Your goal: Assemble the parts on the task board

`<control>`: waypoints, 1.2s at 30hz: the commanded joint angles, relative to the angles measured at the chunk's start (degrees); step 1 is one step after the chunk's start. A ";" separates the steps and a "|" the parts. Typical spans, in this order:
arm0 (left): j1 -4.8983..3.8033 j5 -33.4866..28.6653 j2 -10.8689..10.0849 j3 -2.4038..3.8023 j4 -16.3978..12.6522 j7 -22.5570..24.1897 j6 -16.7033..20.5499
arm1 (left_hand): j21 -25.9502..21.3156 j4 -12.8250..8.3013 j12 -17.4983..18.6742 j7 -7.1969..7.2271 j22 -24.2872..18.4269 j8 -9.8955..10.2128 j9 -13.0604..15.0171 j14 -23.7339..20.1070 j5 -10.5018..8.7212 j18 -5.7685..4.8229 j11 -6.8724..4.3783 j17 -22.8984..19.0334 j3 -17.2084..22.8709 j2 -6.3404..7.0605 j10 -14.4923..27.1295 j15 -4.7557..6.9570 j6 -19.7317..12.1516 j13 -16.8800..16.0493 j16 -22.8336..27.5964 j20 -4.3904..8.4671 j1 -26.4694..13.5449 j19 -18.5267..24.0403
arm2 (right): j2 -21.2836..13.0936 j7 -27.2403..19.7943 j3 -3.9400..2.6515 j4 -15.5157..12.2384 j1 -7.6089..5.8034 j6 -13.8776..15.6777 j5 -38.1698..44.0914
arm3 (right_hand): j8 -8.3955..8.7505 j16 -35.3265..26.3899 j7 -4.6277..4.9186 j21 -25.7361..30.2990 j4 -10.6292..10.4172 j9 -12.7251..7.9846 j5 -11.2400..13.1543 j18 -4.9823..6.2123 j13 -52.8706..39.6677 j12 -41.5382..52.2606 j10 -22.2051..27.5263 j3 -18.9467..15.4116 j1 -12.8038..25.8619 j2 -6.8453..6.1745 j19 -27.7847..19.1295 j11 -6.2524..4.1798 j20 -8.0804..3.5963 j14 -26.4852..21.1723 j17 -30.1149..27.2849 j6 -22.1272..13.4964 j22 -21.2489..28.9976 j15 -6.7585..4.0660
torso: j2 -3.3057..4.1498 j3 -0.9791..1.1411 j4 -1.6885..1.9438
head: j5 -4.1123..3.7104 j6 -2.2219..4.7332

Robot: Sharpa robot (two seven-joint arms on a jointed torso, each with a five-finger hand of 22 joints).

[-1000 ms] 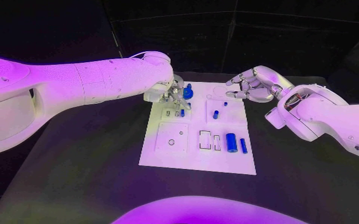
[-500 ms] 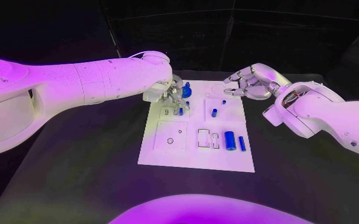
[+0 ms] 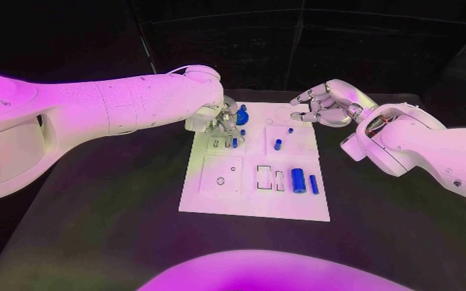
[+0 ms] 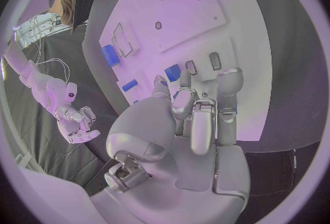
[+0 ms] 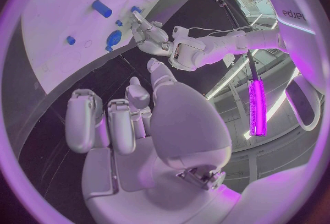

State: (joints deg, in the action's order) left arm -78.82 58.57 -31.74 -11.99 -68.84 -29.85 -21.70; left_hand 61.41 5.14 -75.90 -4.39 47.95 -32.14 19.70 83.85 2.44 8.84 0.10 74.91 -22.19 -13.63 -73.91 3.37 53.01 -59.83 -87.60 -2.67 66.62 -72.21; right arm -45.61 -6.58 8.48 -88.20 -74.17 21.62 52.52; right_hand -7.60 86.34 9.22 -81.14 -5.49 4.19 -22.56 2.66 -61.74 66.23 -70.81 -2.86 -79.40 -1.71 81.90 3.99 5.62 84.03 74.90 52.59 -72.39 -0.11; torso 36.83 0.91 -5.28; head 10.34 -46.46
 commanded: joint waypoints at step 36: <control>0.37 -6.78 0.16 0.02 -0.16 -0.41 2.51 | 0.56 -9.68 1.26 1.11 0.66 -1.77 2.40 4.98 0.35 -0.82 -1.10 9.86 13.36 -3.25 0.75 1.03 -2.57 0.17 -0.29 0.58 12.34 0.24 | 0.82 0.68 -0.03 1.33 -0.10 0.22 -0.31 | -0.39 -0.31 -0.15 0.25 0.05 -0.03 -0.61 1.02 -0.03 -0.12 0.08 -0.13 -0.58 0.19 -0.23 -0.03 0.05 4.58 10.43 -0.12 -0.10 -0.29 | -0.01 -0.02 0.02 | 0.27 -0.08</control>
State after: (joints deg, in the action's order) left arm -78.49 55.60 -31.45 -11.92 -68.91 -29.93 -21.18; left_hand 61.97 -2.92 -74.93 -3.67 48.77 -33.39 21.70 84.08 2.64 8.84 -0.54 74.91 -11.10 -15.62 -73.07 4.02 50.44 -59.84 -87.60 -2.38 76.88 -71.92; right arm -44.85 -5.83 8.49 -86.90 -74.16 21.62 52.39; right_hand -7.59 86.35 9.22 -81.15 -5.49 4.20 -22.80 2.66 -61.75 66.23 -70.82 -2.86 -79.40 -1.71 81.91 3.99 5.62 84.03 74.93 52.59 -72.40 -0.11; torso 36.84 0.87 -5.22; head 10.59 -46.48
